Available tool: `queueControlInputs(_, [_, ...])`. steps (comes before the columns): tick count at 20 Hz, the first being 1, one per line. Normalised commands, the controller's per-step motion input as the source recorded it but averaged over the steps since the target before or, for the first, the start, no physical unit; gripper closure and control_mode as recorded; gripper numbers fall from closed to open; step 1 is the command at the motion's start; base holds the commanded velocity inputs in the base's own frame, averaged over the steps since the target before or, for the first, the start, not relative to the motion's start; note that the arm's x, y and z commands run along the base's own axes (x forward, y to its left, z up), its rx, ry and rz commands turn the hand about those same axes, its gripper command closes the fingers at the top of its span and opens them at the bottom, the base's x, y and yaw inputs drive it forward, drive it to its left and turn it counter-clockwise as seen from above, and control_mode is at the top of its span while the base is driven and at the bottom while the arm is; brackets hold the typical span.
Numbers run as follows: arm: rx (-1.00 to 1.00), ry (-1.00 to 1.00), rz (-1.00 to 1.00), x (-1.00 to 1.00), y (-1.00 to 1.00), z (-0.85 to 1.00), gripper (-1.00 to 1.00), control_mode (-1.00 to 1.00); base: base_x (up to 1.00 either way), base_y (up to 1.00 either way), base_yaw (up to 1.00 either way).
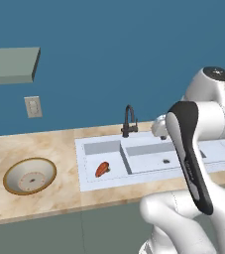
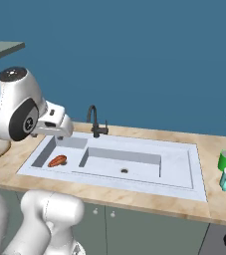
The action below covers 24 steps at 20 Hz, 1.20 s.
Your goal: Clear the mugs and bowl far away from the sink.
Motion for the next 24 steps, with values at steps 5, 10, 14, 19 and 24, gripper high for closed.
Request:
queueControlInputs(5, [0.0, -0.01, 0.0, -0.16, 0.01, 0.0, -1.0, -1.0, 0.0, 0.0, 0.0])
queueControlInputs(10, [0.0, 0.0, 0.0, 0.0, -0.14, 0.0, -1.0, 1.0, 0.0, -0.52, 0.0])
queueControlInputs(14, [0.0, 0.0, 0.0, 0.0, 0.0, 0.0, -1.0, 1.0, 0.0, -1.0, 0.0])
queueControlInputs(19, [0.0, 0.0, 0.0, 0.0, 0.0, 0.0, -1.0, 1.0, -0.07, -1.0, -0.03])
queueControlInputs(24, [0.0, 0.0, 0.0, 0.0, 0.0, 0.0, -1.0, 1.0, -0.01, -0.64, -0.21])
